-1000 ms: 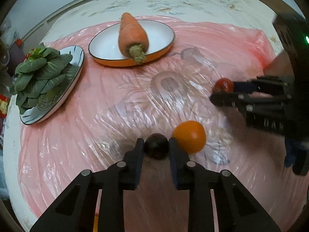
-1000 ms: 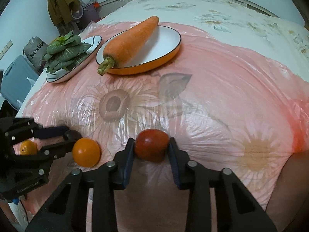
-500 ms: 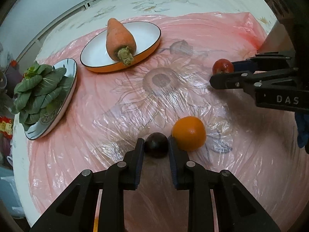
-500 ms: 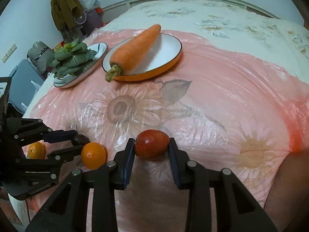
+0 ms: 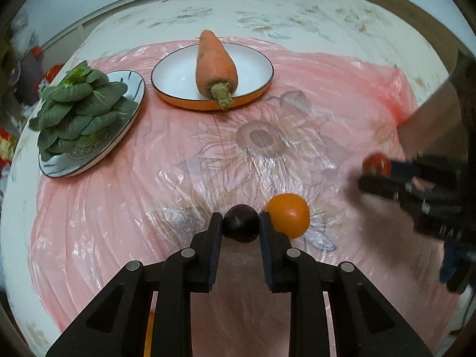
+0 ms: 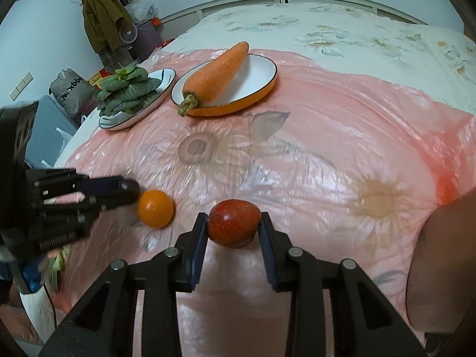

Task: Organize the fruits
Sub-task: 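Carry the dark plum and red apple over the green tray with both tools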

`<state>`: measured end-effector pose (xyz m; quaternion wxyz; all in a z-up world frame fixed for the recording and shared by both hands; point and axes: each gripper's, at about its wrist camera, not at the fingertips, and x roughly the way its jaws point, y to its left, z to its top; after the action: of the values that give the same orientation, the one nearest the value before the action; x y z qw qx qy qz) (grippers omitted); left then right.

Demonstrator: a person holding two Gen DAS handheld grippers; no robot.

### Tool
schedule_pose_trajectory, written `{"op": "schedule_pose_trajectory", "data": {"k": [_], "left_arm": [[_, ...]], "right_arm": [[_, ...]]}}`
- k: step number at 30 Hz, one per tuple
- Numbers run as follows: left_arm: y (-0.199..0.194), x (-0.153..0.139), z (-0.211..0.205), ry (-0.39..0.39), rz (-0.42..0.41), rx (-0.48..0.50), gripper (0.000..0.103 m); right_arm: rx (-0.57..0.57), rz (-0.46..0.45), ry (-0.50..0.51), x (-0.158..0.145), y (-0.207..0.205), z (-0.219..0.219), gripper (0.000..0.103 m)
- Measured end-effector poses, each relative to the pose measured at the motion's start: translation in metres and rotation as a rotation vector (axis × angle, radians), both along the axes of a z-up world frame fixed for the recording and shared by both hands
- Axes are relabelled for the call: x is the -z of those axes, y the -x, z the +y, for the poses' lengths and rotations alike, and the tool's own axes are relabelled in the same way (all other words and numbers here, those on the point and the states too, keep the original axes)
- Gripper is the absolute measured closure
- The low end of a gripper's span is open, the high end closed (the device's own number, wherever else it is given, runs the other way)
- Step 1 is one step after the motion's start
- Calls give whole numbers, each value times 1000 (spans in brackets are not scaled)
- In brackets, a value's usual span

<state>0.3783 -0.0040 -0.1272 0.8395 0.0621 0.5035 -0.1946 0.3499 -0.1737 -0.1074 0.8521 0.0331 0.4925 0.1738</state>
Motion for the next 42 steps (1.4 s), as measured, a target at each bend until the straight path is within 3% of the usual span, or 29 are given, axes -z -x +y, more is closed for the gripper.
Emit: {"op": "schedule_pose_trajectory", "data": {"k": [11, 26, 35, 42], "left_arm": [[15, -17, 15, 68, 7, -66, 82], [86, -36, -13, 124, 61, -13, 82], [136, -46, -61, 159, 133, 60, 82], [169, -53, -130, 192, 181, 178, 82]], "right_arm": [[16, 6, -30, -7, 37, -11, 72], [36, 55, -74, -18, 123, -32, 72], [103, 113, -88, -25, 178, -81, 72], [204, 140, -51, -37, 216, -148, 72]]}}
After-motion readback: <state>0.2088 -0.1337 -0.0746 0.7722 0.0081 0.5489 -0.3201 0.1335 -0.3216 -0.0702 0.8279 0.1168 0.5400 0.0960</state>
